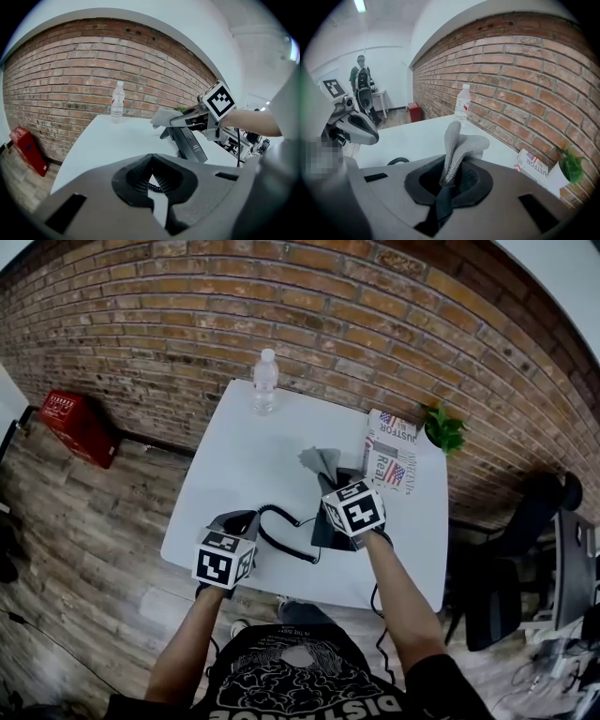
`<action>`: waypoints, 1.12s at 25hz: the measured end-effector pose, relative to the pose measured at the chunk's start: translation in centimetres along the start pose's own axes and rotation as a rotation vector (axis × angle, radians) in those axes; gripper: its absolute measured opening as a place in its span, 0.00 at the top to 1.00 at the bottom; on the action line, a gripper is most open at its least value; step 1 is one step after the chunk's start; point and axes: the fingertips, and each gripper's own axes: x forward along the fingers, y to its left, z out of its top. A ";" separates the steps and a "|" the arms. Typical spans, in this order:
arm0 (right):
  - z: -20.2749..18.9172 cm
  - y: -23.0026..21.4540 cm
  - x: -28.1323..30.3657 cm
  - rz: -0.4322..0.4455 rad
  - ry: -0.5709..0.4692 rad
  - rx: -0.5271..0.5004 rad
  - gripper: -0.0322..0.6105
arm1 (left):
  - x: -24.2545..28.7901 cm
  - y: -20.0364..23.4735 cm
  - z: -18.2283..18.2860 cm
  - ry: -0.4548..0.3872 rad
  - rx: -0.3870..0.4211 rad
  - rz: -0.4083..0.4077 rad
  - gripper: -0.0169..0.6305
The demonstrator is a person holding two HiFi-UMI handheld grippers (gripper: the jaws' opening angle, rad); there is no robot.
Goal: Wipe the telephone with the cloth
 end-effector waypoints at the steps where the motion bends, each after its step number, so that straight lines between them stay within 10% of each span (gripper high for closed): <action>1: -0.2 0.0 0.2 0.001 0.008 0.000 0.93 | 0.0 0.0 0.0 0.000 -0.001 0.000 0.96; 28: -4.3 4.3 -0.2 0.029 0.057 0.075 0.93 | -1.7 -0.8 -1.0 0.008 0.040 -0.032 0.96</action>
